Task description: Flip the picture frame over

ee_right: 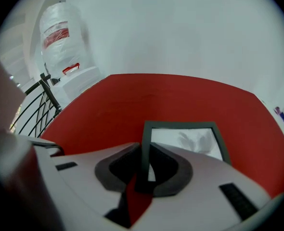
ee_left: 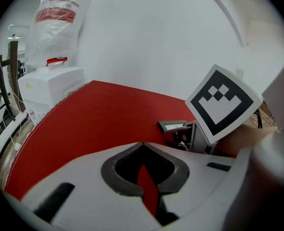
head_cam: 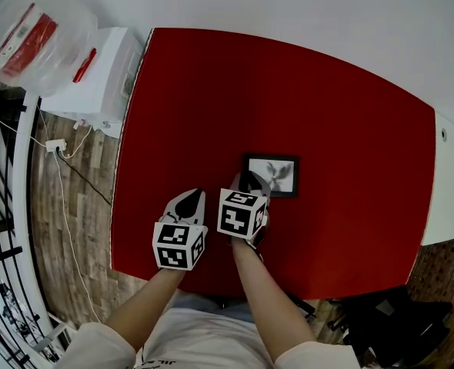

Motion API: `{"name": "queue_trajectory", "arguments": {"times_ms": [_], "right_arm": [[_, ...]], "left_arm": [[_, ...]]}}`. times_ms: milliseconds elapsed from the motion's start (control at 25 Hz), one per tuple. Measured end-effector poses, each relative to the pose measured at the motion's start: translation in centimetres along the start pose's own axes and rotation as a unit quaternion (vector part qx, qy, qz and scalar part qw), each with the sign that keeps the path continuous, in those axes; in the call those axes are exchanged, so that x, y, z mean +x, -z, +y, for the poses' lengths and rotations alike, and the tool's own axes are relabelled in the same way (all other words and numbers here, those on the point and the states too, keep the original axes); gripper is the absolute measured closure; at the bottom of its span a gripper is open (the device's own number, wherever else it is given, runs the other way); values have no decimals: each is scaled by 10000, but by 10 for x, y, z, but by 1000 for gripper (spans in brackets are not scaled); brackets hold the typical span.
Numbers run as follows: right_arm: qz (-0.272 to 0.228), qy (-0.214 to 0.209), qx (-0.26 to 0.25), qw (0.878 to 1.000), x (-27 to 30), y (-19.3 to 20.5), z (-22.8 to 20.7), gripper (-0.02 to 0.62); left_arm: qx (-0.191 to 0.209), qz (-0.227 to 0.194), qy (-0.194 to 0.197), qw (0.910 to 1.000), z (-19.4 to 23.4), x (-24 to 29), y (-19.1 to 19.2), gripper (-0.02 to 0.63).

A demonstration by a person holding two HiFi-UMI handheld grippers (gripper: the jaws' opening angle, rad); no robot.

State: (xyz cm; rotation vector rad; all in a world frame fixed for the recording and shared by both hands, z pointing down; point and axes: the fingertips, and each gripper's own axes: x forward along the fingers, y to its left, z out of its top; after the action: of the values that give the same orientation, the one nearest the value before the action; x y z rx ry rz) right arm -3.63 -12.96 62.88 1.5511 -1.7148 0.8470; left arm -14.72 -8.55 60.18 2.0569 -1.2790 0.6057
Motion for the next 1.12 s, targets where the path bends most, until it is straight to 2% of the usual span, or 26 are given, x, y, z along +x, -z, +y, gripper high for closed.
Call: {"name": "queue_trajectory", "arguments": {"times_ms": [360,560,840,1120], "right_arm": [[-3,-72,102,9999,-3,0,1,531],[-115,-333,497,9981,-13,-2,5,532],[-336,-915,997,9902,-39,-23,9,532],[-529,-1775,1648,9688,-63,-37,14,532]], "left_arm": [[-13,-7,-25,10000,1,-2,2,600],[3,-20,-26,10000,-1,-4,2,600],[27,-28,4,10000,-8,-5,1,600],[85,-52,29,9999,-16,-5,-1,600]]}}
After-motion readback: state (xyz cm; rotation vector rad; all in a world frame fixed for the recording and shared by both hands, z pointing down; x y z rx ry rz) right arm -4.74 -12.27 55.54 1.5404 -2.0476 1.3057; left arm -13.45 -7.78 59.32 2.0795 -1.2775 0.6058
